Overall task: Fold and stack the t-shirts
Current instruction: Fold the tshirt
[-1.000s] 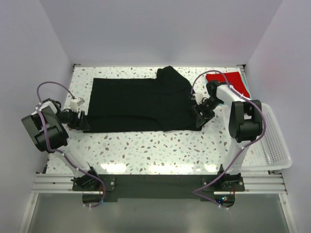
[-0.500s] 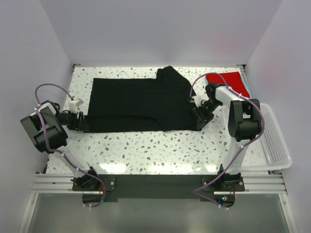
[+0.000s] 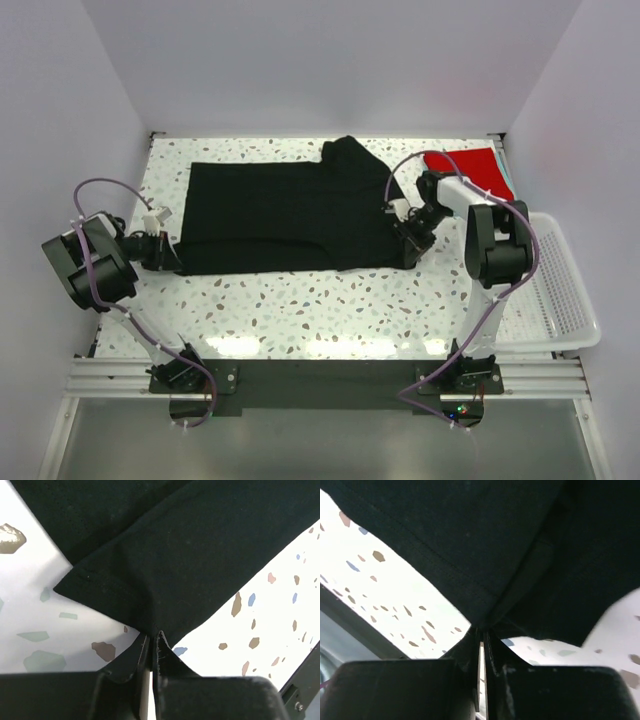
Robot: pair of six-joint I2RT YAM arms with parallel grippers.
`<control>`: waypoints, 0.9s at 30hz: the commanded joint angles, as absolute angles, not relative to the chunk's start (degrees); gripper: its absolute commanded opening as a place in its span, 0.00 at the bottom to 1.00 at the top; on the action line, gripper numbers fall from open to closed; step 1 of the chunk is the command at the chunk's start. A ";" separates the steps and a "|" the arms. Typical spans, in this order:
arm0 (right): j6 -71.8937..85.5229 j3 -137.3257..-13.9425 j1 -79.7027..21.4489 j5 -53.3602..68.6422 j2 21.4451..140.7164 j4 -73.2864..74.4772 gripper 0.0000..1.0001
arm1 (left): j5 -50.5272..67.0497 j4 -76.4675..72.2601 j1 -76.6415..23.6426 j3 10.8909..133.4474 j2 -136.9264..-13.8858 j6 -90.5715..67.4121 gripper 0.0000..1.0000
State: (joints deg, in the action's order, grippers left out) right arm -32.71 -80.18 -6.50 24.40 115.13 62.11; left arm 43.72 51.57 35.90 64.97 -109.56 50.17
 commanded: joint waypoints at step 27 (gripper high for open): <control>-32.26 -78.74 -9.05 15.47 111.97 70.93 0.13 | 27.31 53.43 36.12 63.35 -102.22 63.70 0.35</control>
State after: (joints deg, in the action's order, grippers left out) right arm -32.86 -77.12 -9.32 16.03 115.55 69.21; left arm 30.11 55.51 35.48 62.39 -103.74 58.04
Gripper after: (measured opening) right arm 0.060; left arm 0.257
